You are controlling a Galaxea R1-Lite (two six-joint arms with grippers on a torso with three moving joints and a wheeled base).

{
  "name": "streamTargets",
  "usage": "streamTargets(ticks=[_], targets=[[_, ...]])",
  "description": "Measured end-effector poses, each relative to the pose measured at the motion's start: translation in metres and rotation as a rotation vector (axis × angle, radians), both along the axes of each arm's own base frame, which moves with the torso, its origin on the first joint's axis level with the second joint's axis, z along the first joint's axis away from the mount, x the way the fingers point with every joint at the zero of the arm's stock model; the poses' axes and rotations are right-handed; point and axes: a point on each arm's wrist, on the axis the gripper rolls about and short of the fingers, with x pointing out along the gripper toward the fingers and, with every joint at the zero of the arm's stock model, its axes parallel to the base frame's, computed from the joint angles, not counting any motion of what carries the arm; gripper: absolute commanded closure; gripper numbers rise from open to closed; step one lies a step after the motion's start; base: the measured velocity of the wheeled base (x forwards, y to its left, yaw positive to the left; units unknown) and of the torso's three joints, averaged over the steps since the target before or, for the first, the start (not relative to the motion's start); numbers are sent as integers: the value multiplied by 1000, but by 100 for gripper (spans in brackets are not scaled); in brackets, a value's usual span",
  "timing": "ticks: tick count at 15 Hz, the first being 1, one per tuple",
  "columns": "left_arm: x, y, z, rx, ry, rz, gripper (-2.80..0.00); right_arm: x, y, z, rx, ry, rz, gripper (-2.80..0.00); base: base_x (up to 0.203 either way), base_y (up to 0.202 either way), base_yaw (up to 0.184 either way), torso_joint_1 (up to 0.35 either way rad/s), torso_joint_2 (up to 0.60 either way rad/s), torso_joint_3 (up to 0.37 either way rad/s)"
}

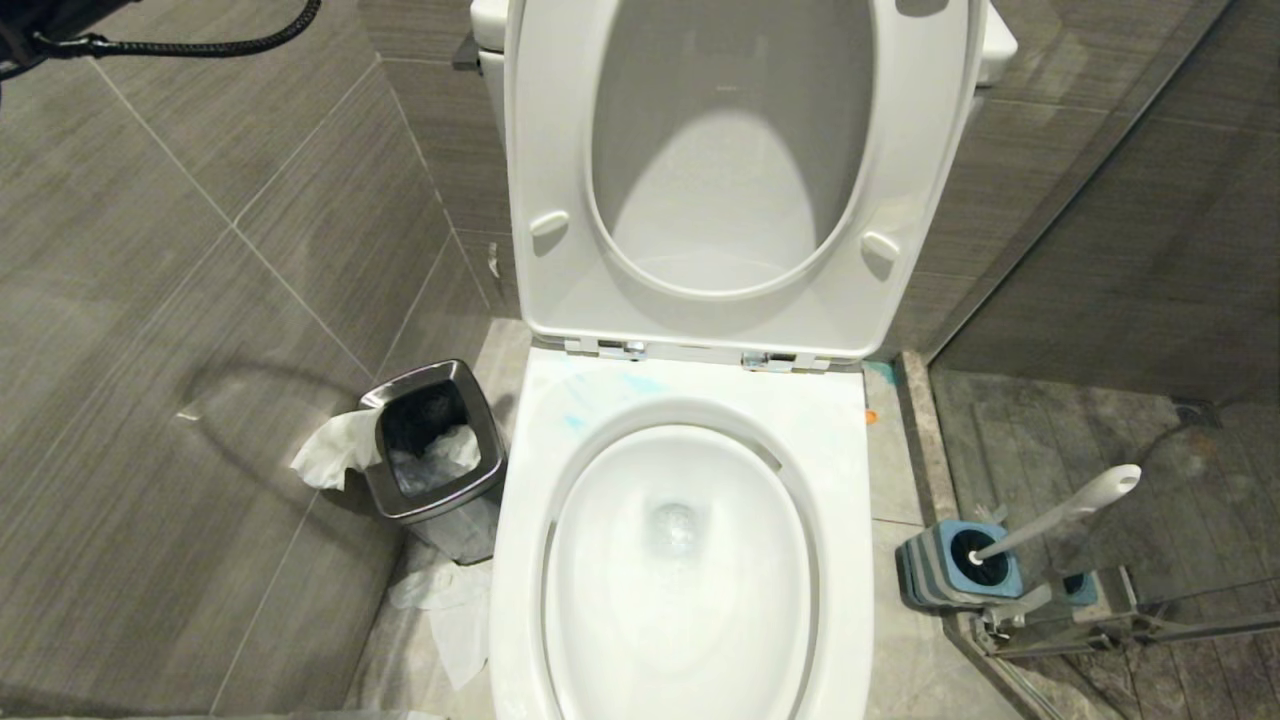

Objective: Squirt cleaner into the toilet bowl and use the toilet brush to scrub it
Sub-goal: Close the toilet lid

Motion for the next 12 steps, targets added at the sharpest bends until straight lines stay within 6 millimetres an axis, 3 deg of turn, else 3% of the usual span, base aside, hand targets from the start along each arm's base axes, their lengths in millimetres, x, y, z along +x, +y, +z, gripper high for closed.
streamTargets(ticks=[5,9,12], targets=[[2,-1,-2,-28,23,-25,0,0,0,0,0,0,0,0,0,0,0,0,0,0],[30,-8,-23,16,89,-119,0,0,0,0,0,0,0,0,0,0,0,0,0,0],[42,-11,-32,-86,183,-209,0,0,0,0,0,0,0,0,0,0,0,0,0,0]])
